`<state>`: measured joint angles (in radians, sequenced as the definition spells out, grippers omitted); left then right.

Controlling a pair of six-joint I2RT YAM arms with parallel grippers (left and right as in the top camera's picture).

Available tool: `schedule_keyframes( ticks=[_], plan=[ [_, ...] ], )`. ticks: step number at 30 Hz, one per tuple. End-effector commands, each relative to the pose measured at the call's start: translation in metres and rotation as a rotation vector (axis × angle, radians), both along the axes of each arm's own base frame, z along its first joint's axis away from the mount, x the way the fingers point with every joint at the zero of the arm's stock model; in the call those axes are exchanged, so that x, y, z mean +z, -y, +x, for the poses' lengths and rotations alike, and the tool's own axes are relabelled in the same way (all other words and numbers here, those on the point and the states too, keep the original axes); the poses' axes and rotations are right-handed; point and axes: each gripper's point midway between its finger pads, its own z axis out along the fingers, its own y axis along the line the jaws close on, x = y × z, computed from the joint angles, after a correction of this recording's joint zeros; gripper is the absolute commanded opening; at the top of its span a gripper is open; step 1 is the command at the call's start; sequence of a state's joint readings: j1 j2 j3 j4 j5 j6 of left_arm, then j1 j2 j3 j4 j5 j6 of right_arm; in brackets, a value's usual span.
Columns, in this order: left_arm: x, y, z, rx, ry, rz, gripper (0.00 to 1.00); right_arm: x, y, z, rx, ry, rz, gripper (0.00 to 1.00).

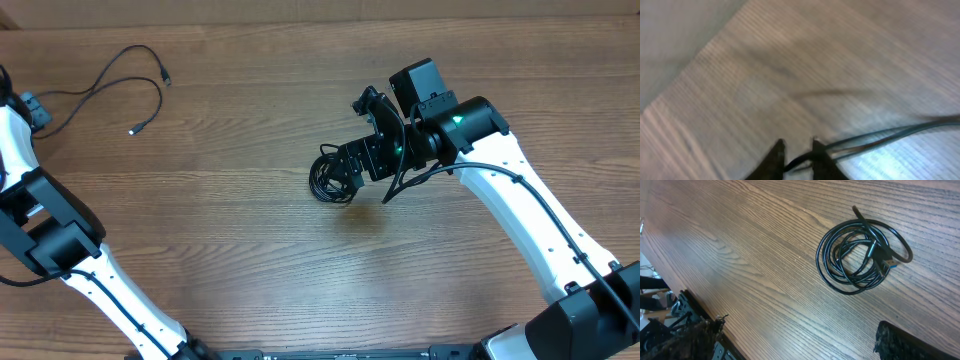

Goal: Untangle cables

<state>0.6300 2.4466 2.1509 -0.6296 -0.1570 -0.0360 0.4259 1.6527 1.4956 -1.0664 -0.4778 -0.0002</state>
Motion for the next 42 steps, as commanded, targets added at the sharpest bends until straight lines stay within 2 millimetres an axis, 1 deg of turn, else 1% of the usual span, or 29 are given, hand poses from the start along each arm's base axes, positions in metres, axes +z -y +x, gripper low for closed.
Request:
schedule_keyframes(
  ticks=[1, 4, 6, 7, 8, 10, 12, 13, 14, 15, 16, 17, 18, 19, 21, 22, 24, 27, 30, 31, 32, 33, 35, 36, 37, 39, 40, 41, 42],
  plan=[
    [-0.002, 0.004, 0.02, -0.095, 0.06, -0.002, 0.04, -0.001, 0.001, 0.002, -0.001, 0.008, -0.004, 1.0],
    [0.023, -0.007, 0.036, -0.157, 0.108, 0.108, 0.04, -0.001, 0.001, 0.001, -0.005, 0.004, -0.004, 1.0],
    [0.049, -0.017, 0.047, -0.172, 0.155, 0.195, 0.04, -0.001, 0.001, 0.001, -0.007, 0.002, -0.003, 1.0],
    [0.07, -0.024, 0.053, -0.165, 0.197, 0.244, 0.04, -0.001, 0.001, 0.001, -0.007, 0.002, -0.004, 1.0],
    [0.087, -0.027, 0.058, -0.164, 0.227, 0.273, 0.04, -0.001, 0.001, 0.001, -0.007, 0.002, -0.004, 1.0],
    [0.107, -0.031, 0.064, -0.183, 0.255, 0.329, 0.04, -0.001, 0.001, 0.001, -0.007, 0.002, -0.003, 1.0],
    [0.116, -0.033, 0.067, -0.206, 0.26, 0.373, 0.04, -0.001, 0.001, 0.002, -0.007, 0.004, -0.003, 1.0],
    [0.109, -0.034, 0.068, -0.211, 0.253, 0.371, 0.04, -0.001, 0.001, 0.002, -0.007, 0.008, -0.002, 1.0],
    [0.096, -0.034, 0.069, -0.217, 0.24, 0.353, 0.1, 0.0, 0.0, 0.004, -0.007, 0.013, 0.001, 1.0],
    [0.087, -0.033, 0.069, -0.219, 0.23, 0.336, 0.21, 0.0, 0.0, 0.004, -0.007, 0.016, 0.003, 1.0],
    [0.071, -0.033, 0.068, -0.211, 0.214, 0.308, 0.79, 0.001, 0.0, 0.005, -0.007, 0.02, 0.004, 1.0],
    [0.054, -0.032, 0.067, -0.206, 0.193, 0.282, 1.0, 0.001, 0.0, 0.005, -0.007, 0.021, 0.005, 1.0],
    [0.038, -0.031, 0.065, -0.202, 0.171, 0.256, 1.0, 0.001, 0.0, 0.005, -0.007, 0.02, 0.005, 1.0],
    [0.014, -0.028, 0.061, -0.201, 0.131, 0.215, 1.0, 0.001, 0.0, 0.005, -0.007, 0.018, 0.004, 1.0],
    [-0.007, -0.025, 0.056, -0.203, 0.088, 0.175, 1.0, 0.0, 0.0, 0.003, -0.007, 0.013, 0.002, 1.0],
    [-0.014, -0.022, 0.052, -0.196, 0.071, 0.151, 1.0, 0.0, 0.0, 0.003, -0.007, 0.01, 0.001, 1.0],
    [-0.014, -0.021, 0.05, -0.163, 0.085, 0.123, 1.0, -0.001, 0.001, 0.002, -0.007, 0.007, -0.001, 1.0],
    [0.005, -0.016, 0.046, -0.129, 0.106, 0.095, 1.0, -0.001, 0.001, 0.002, -0.007, 0.006, -0.002, 1.0],
    [0.037, -0.012, 0.042, -0.111, 0.134, 0.094, 1.0, -0.001, 0.002, 0.001, -0.007, -0.001, -0.004, 1.0],
    [0.054, -0.01, 0.04, -0.094, 0.16, 0.092, 1.0, -0.002, 0.002, -0.001, -0.007, -0.008, -0.008, 1.0],
    [0.065, -0.008, 0.039, -0.083, 0.18, 0.089, 1.0, -0.003, 0.003, -0.002, -0.007, -0.013, -0.01, 1.0],
    [0.085, -0.004, 0.037, -0.068, 0.218, 0.077, 1.0, -0.003, 0.003, -0.003, -0.007, -0.019, -0.013, 1.0],
    [0.112, 0.005, 0.034, -0.066, 0.264, 0.051, 1.0, -0.004, 0.004, -0.004, -0.007, -0.025, -0.016, 1.0],
    [0.124, 0.012, 0.032, -0.071, 0.283, 0.029, 1.0, -0.004, 0.004, -0.005, -0.006, -0.028, -0.017, 1.0],
    [0.139, 0.027, 0.028, -0.104, 0.3, -0.014, 1.0, -0.004, 0.004, -0.005, -0.007, -0.029, -0.017, 1.0],
    [0.152, 0.05, 0.023, -0.165, 0.313, -0.093, 1.0, -0.004, 0.004, -0.005, -0.007, -0.029, -0.017, 1.0],
    [0.152, 0.059, 0.022, -0.186, 0.312, -0.127, 1.0, -0.004, 0.004, -0.005, -0.007, -0.029, -0.017, 1.0],
    [0.146, 0.076, 0.019, -0.22, 0.297, -0.199, 1.0, -0.004, 0.004, -0.005, -0.007, -0.029, -0.017, 1.0],
    [0.142, 0.083, 0.017, -0.233, 0.285, -0.235, 1.0, -0.004, 0.004, -0.005, -0.006, -0.028, -0.017, 1.0]
  ],
)
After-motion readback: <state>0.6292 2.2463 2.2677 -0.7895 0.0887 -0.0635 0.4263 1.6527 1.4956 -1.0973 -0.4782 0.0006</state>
